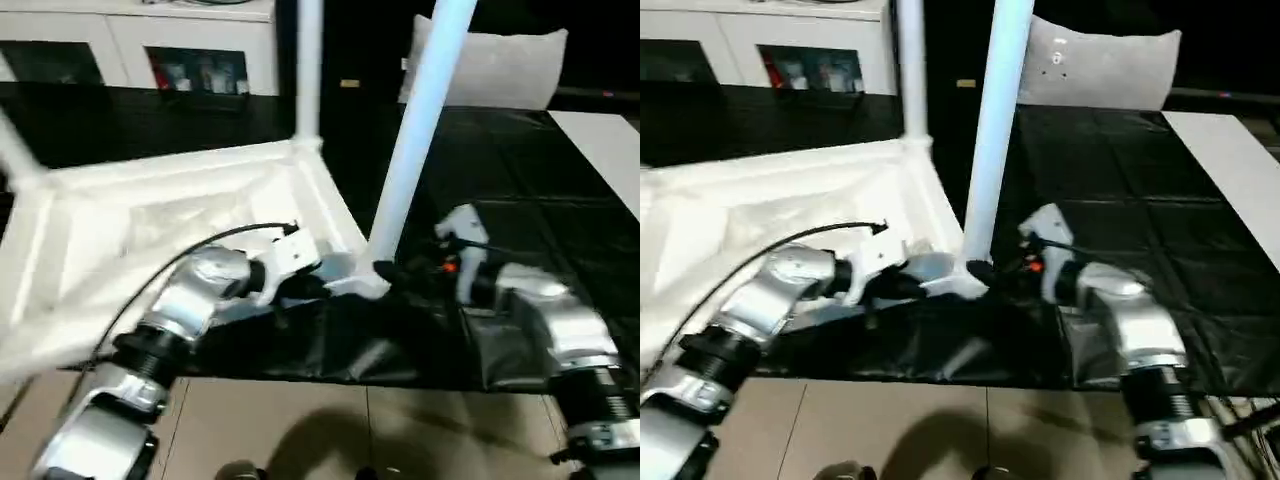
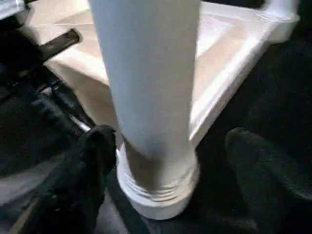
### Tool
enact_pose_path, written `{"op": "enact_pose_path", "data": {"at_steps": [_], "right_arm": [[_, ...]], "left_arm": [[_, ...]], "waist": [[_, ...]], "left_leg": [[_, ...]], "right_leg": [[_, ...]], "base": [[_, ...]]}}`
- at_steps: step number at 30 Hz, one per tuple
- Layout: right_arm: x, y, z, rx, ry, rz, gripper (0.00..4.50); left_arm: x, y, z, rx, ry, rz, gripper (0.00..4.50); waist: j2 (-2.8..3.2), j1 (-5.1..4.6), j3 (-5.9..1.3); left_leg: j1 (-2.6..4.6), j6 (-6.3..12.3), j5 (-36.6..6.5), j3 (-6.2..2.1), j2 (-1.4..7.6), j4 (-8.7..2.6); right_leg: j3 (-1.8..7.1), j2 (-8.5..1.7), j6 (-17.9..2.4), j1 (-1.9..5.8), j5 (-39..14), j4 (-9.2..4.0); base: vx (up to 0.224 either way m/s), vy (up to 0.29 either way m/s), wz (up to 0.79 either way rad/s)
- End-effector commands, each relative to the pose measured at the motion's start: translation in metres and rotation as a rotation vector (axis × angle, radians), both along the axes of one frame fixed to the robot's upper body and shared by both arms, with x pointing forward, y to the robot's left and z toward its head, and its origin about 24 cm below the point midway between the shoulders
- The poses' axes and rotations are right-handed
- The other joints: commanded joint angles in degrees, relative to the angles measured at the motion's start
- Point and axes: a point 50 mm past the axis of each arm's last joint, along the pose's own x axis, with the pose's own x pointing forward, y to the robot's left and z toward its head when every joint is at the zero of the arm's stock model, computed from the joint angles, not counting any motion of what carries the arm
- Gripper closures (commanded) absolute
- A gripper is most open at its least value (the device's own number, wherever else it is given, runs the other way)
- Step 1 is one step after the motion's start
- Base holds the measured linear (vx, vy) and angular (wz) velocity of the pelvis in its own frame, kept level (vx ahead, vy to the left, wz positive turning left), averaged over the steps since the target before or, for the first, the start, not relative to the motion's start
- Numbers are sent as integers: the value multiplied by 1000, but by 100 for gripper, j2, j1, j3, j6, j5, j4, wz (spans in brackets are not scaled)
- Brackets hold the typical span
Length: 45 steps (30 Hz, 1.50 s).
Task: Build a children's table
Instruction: Rotate leg to tighten
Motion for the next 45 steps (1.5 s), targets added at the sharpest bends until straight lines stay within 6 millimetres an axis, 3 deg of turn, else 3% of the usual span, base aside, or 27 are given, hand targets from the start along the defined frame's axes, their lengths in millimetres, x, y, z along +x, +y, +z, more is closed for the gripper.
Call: {"op": "enact_pose_path", "data": {"at_steps": [1, 5, 6, 8, 13, 15, 25, 27, 33, 38, 41, 43, 45], "right_arm": [[-7, -3, 5, -38, -23, 134, 59], [-12, -6, 9, -38, -7, 243, 59], [-12, -6, 10, -29, -3, 268, 59], [-14, -6, 11, -17, 12, 304, 59], [-18, -1, 11, -4, 36, 421, 100], [-20, 1, 10, 8, 56, 463, 134], [-23, 9, 5, 18, 107, 524, 200], [-23, 10, 4, 25, 112, 531, 234], [-24, 12, 5, 42, 123, 544, 256], [-27, 18, 5, 73, 112, 506, 259], [-21, 25, 0, 54, 105, 360, 259], [-12, 35, -6, 44, 100, 196, 259], [-8, 38, -7, 47, 112, 136, 259]], "left_arm": [[-2, -3, 11, -3, -31, -141, 450], [-6, 1, 12, -7, -18, -222, 450], [-7, 2, 12, -11, -11, -247, 450], [-9, 3, 13, -11, -2, -272, 450], [-19, 3, 11, -7, 32, -364, 450], [-21, 2, 11, -10, 39, -391, 450], [-23, 3, 11, 14, 36, -432, 450], [-23, 4, 12, 13, 35, -432, 450], [-21, 3, 14, -10, 35, -404, 450], [-14, 1, 14, -30, 0, -311, 450], [-10, -1, 16, -62, 7, -226, 450], [-4, -11, 19, -120, -20, -121, 450], [-2, -15, 19, -132, -23, -91, 450]], "waist": [[-3, 18, -454], [1, 81, -462], [-21, 103, -463], [-3, 132, -461], [-35, 189, -446], [-21, 231, -436], [-40, 219, -401], [-47, 215, -399], [-48, 205, -378], [-54, 207, -370], [-33, 162, -348], [-62, 91, -339], [-53, 43, -347]], "left_leg": [[47, 319, -1102, -32, 208, -334], [36, 386, -1085, -20, 217, -317], [43, 389, -1077, -13, 217, -310], [48, 379, -1066, -19, 235, -313], [53, 363, -1121, -19, 248, -320], [71, 334, -1181, -20, 253, -325], [58, 252, -1339, -39, 238, -337], [56, 260, -1299, -39, 239, -338], [60, 269, -1325, -36, 235, -340], [64, 253, -1348, -40, 233, -347], [63, 159, -1422, -54, 223, -371], [45, 87, -1469, -74, 207, -383], [50, 55, -1480, -79, 198, -378]], "right_leg": [[254, -454, -998, 322, -1642, -356], [246, -450, -1087, 329, -1510, -329], [244, -451, -1088, 322, -1546, -334], [243, -456, -1109, 309, -1582, -327], [245, -466, -1098, 297, -1703, -325], [248, -468, -1051, 278, -1873, -343], [247, -473, -913, 274, -2212, -367], [250, -470, -914, 271, -2176, -362], [249, -466, -921, 265, -2207, -368], [249, -464, -839, 258, -2360, -391], [243, -457, -764, 248, -2535, -405], [236, -466, -731, 253, -2603, -412], [233, -468, -737, 250, -2605, -414]], "base": [[0, 0, 0], [0, 0, 0], [0, 0, 0], [0, 0, 0], [0, 0, 0], [0, 0, 0], [0, 0, 0], [0, 0, 0], [0, 0, 0], [0, 0, 0], [0, 0, 0], [0, 0, 0], [0, 0, 0]]}}
